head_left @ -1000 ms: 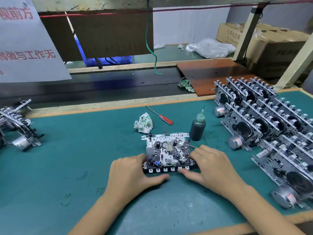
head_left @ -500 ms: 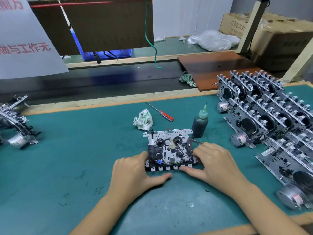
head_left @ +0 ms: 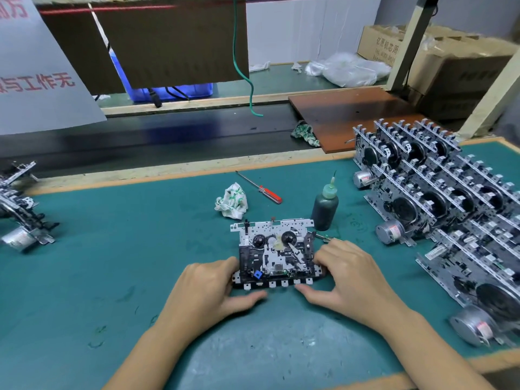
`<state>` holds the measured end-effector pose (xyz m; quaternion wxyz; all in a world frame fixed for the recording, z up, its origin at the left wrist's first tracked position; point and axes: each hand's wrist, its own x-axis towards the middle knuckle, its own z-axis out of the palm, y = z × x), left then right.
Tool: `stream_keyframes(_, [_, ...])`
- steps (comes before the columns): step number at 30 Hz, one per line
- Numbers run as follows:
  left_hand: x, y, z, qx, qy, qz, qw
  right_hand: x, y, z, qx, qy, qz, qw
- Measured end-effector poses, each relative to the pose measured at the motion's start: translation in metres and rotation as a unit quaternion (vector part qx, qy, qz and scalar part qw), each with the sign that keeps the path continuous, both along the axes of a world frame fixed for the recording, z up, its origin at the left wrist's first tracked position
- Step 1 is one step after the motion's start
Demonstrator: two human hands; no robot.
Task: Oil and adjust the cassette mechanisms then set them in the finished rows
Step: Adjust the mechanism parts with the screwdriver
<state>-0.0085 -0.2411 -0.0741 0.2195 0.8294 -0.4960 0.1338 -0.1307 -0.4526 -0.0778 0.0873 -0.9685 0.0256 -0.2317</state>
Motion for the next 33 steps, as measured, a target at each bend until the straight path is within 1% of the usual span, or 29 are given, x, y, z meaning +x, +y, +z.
stream_keyframes(5, [-0.004,-0.002,-0.004,-0.015,-0.012,0.036,0.999,-0.002,0.001,0.001,-0.001,0.0,0.016,1.0])
stream_keyframes(8, [-0.003,-0.002,-0.004,-0.016,-0.019,0.032,0.999,-0.001,0.001,0.001,-0.008,-0.002,0.012,1.0])
stream_keyframes(10, [-0.002,-0.001,-0.003,-0.01,-0.008,0.02,1.0,0.0,0.002,-0.001,-0.017,-0.014,0.002,1.0])
stream_keyframes(12, [-0.004,-0.002,-0.001,-0.009,0.007,0.027,1.0,0.001,0.004,-0.002,-0.029,-0.026,0.0,0.999])
stream_keyframes(16, [-0.013,-0.01,0.0,-0.007,0.001,0.119,0.993,0.0,0.006,0.0,-0.026,-0.028,-0.004,0.999])
stream_keyframes(18, [-0.014,-0.011,-0.001,-0.009,-0.005,0.141,0.99,-0.002,0.007,0.001,-0.015,-0.019,0.006,1.0])
stream_keyframes(21, [-0.01,-0.008,-0.002,-0.011,0.006,0.121,0.993,-0.002,0.007,0.001,-0.013,-0.018,0.008,1.0])
stream_keyframes(26, [-0.008,-0.007,0.0,-0.014,0.036,0.083,0.996,-0.002,0.009,0.0,-0.046,-0.037,-0.017,0.998])
stream_keyframes(30, [-0.013,-0.004,-0.002,0.006,0.02,0.021,1.0,-0.005,0.007,-0.001,-0.042,-0.043,-0.05,0.997])
stream_keyframes(31, [-0.014,-0.004,-0.003,0.012,0.016,0.021,1.0,-0.005,0.008,-0.001,-0.041,-0.049,-0.059,0.996])
stream_keyframes(33, [-0.015,-0.005,-0.002,0.019,0.006,0.051,0.999,-0.005,0.01,0.0,-0.044,-0.057,-0.061,0.996])
